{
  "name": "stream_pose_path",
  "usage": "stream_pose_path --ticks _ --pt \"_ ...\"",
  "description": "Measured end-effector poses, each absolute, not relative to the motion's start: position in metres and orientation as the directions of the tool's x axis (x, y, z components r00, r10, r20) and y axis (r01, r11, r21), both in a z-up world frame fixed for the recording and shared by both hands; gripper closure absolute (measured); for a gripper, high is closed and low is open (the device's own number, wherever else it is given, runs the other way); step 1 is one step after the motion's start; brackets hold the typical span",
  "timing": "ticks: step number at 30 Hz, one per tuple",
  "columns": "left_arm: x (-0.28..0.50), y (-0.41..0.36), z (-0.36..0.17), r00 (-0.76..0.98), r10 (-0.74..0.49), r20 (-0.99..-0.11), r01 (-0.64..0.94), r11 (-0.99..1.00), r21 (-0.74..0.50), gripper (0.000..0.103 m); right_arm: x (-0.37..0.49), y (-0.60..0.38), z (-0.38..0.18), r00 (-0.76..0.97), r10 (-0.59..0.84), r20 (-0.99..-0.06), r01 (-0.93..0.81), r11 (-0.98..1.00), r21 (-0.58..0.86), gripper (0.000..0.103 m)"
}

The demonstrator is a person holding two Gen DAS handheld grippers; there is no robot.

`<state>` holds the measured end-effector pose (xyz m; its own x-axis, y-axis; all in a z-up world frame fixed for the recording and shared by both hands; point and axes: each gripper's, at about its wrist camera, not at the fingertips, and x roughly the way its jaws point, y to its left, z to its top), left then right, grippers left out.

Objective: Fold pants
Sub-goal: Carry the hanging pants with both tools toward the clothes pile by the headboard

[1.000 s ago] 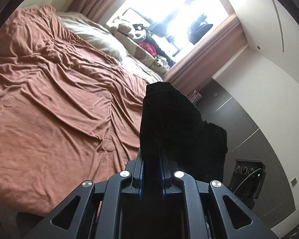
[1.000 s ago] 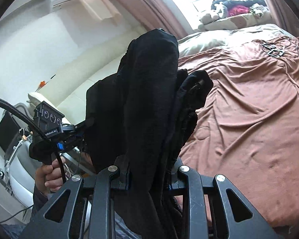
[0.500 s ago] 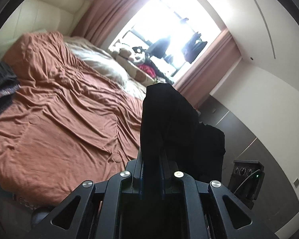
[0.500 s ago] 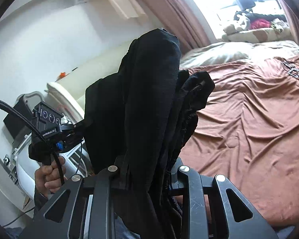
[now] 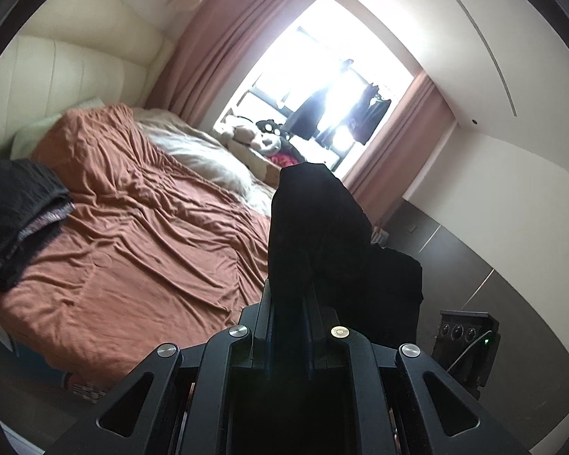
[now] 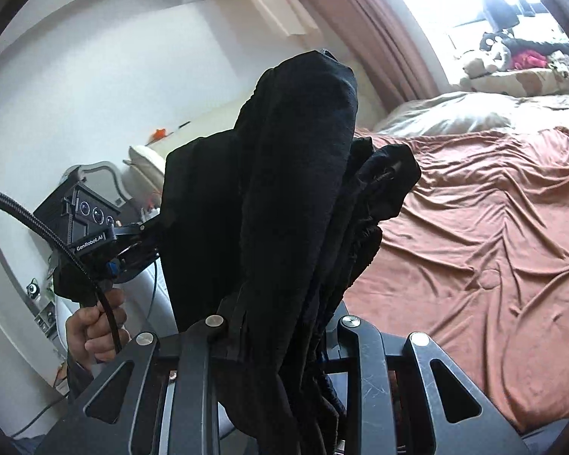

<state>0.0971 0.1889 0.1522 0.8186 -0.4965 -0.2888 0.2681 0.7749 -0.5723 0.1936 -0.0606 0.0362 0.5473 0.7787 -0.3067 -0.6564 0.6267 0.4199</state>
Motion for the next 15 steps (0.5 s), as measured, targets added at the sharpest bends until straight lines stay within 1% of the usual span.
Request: stream_pose_path --ticks 8,15 --pt "0.063 0.224 0.177 0.862 -0.439 -0.256 0.241 0.796 -0.555 0.091 0.186 -0.029 0.045 0.501 0.811 -0.302 -0.718 0.585 0.379 0.08" --pt "0.054 0.266 0.175 0.891 -0.386 -0.239 0.19 0.795 -0.576 0.091 0.205 -0.002 0.044 0.466 0.827 -0.314 -0.75 0.558 0.356 0.08"
